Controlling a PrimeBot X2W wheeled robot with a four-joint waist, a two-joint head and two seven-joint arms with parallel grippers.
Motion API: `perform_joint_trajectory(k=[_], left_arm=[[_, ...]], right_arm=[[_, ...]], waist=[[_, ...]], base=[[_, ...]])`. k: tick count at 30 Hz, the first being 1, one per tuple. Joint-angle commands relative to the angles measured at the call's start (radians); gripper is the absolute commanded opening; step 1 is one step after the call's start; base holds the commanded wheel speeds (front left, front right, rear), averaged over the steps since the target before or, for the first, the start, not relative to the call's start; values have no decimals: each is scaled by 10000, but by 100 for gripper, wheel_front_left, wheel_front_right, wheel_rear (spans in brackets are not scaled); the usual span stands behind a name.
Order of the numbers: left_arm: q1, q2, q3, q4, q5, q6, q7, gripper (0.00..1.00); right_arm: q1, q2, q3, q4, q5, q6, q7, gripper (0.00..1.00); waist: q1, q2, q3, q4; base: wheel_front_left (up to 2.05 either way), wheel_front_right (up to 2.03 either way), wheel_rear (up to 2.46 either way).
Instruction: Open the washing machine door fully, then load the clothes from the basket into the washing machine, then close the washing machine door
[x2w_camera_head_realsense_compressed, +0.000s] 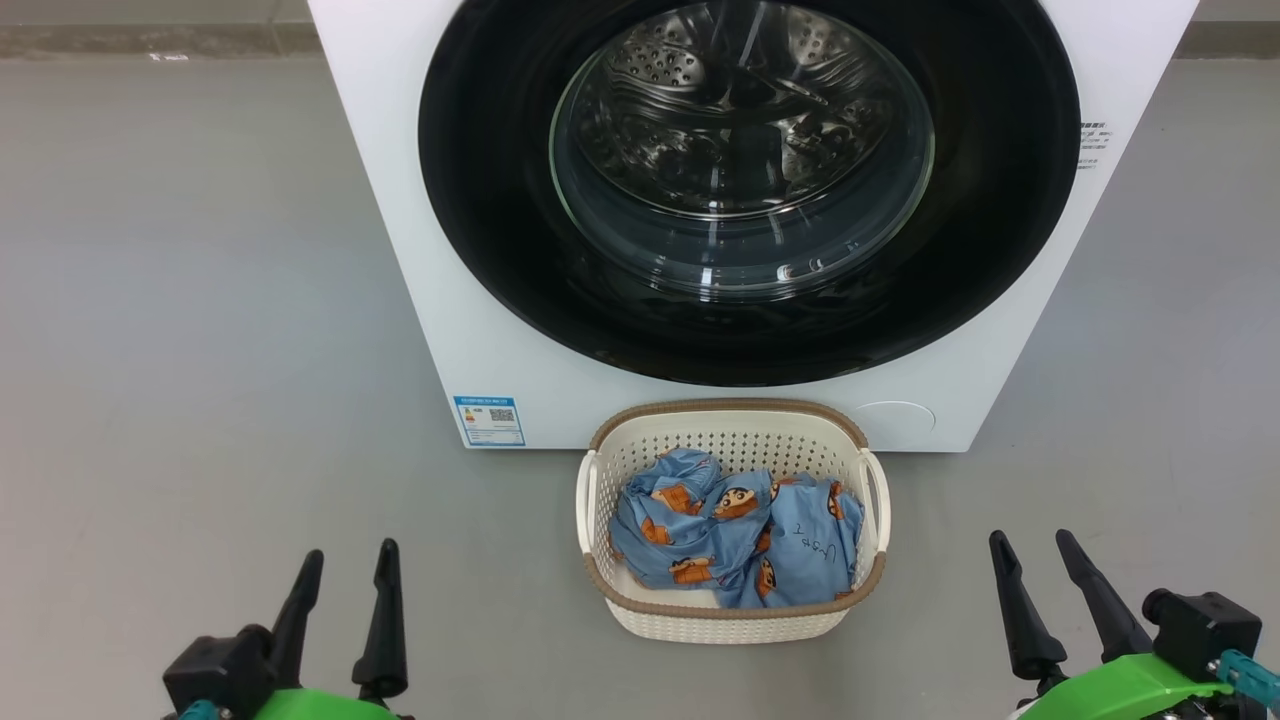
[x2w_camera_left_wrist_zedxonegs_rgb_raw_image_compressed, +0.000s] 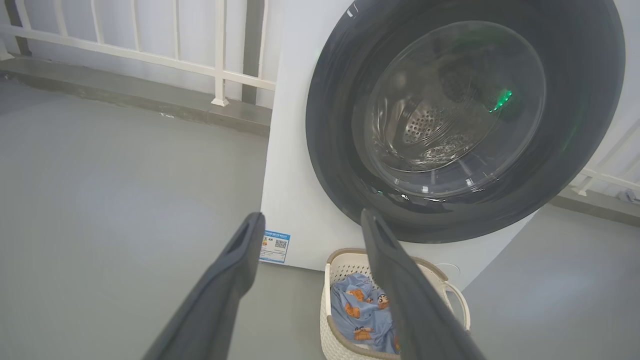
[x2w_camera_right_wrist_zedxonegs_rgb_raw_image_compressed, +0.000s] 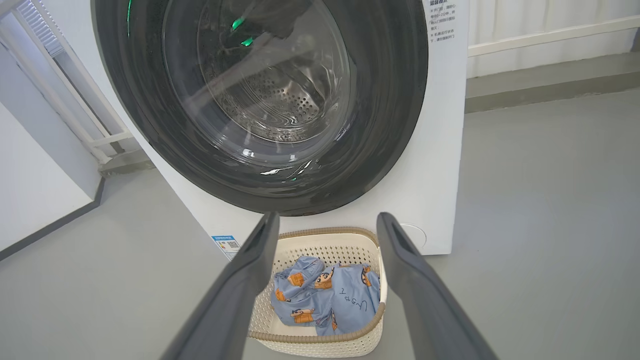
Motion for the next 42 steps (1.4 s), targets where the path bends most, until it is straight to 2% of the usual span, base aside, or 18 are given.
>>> perform_joint_trajectory(k=[1, 19, 42], left_arm=[[-102, 131, 207, -340, 368, 87, -170, 100], [-60, 168, 58, -406, 2358, 248, -667, 100], [-86, 168, 91, -230, 2739, 549, -667, 100]], right_arm=[[-130, -205, 223, -299, -344, -10, -164, 100], [41, -226, 13, -448, -2226, -11, -657, 100], [65, -159, -135, -475, -2240, -11, -657, 100]], waist=[[0, 0, -3, -2], [0, 0, 21, 61], [0, 0, -8, 53]], base=[[0, 0, 0], [0, 0, 0], [11, 11, -22]])
